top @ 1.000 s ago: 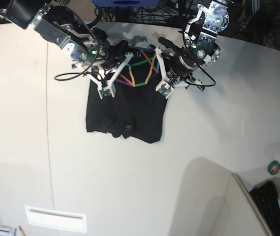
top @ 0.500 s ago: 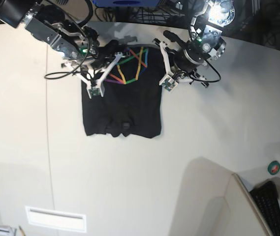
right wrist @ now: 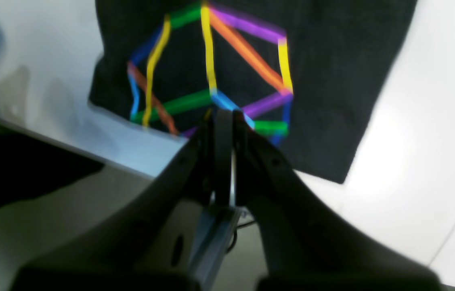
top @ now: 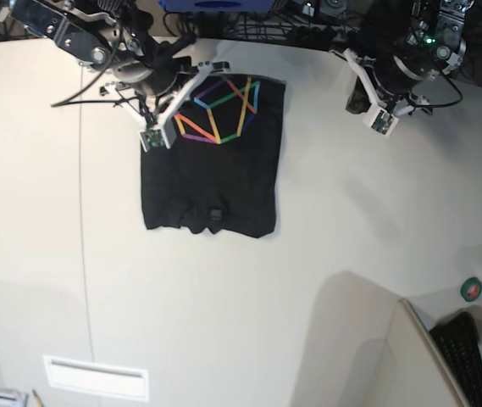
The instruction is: Layout the t-shirt on the table in an organized manner, then fold the t-shirt properly
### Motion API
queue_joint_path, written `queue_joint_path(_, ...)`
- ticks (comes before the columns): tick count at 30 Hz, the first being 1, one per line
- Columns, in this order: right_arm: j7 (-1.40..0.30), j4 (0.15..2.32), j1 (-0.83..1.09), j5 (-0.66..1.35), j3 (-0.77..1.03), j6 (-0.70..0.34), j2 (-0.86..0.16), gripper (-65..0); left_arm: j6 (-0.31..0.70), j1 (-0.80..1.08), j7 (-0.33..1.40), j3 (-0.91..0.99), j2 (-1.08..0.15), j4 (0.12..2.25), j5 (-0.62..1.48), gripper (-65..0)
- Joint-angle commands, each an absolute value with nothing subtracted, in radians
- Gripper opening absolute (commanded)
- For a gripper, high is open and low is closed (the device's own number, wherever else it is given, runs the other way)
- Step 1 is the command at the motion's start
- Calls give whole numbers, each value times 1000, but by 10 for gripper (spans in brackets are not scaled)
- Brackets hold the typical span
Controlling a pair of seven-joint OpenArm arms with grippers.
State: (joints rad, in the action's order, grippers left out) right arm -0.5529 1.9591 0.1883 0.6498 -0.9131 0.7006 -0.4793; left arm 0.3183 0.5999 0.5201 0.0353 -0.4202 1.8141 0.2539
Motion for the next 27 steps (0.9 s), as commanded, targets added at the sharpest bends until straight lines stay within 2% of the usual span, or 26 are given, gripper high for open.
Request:
queue_joint_path(1, -539, 1998, 223, 653, -911, 698, -498, -650, 328, 644, 447, 36, -440, 1833, 271, -650)
queue_joint_path(7, -541, 2017, 483, 653, -826, 698, -549, -650, 328, 869, 111, 22, -450, 1762, 136, -650)
queue_joint_path(12, -539, 1997, 641, 651, -878, 698, -565, -650, 328, 926, -15, 2, -407, 1584, 4, -650)
queue_joint_path(14, -538, 1969, 654, 651, -917, 698, -559, -650, 328, 914, -42, -25, -389, 1478, -19, -650)
queue_joint_path(17, -536, 1920, 636, 653, -931, 622, -549, -650, 325, 863, -64, -93, -380, 1359, -18, -650)
queue_joint_path(24, -530, 1707, 579, 654, -931, 611, -518, -650, 323, 816, -61, -127, -334, 1262, -24, -650)
queue_joint_path(27, -449, 1532, 541, 654, -932, 518, -492, -650, 323, 777, -61, -124, -314, 1187, -25, -650)
